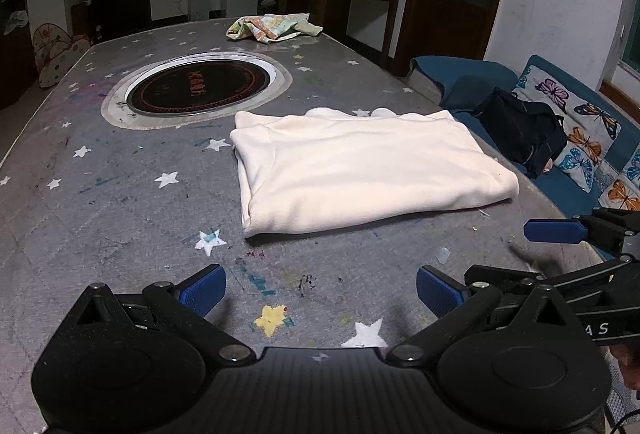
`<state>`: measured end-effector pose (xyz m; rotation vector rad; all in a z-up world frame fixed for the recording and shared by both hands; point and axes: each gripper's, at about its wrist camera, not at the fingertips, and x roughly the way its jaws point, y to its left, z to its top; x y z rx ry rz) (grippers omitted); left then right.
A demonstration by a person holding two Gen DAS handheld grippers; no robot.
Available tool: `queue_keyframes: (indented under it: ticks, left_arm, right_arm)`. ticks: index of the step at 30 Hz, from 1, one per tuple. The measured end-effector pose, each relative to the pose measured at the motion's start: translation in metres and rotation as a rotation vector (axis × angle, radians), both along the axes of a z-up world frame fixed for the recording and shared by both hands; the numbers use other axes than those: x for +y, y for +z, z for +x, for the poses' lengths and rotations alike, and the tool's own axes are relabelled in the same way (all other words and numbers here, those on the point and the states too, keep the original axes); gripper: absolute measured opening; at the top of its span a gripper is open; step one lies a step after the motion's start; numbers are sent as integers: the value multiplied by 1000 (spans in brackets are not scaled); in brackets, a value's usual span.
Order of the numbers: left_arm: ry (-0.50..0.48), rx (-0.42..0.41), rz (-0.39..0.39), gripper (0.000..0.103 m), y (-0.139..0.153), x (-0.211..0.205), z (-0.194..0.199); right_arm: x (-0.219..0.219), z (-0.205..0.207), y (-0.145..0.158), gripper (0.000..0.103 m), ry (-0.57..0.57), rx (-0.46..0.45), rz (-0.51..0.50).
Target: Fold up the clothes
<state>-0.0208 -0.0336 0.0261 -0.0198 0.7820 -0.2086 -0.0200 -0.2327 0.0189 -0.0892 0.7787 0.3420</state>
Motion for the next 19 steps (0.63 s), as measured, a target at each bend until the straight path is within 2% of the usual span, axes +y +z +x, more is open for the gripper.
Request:
queue_keyframes:
  ticks: [13, 19]
  left_arm:
    - [3, -11, -2, 103, 1, -1, 2]
    - [6, -25, 29, 103, 1, -2, 2]
  right_arm:
    - [-2, 2, -1, 87, -5, 1, 10]
    - [-2, 4, -2, 87, -5, 3, 13]
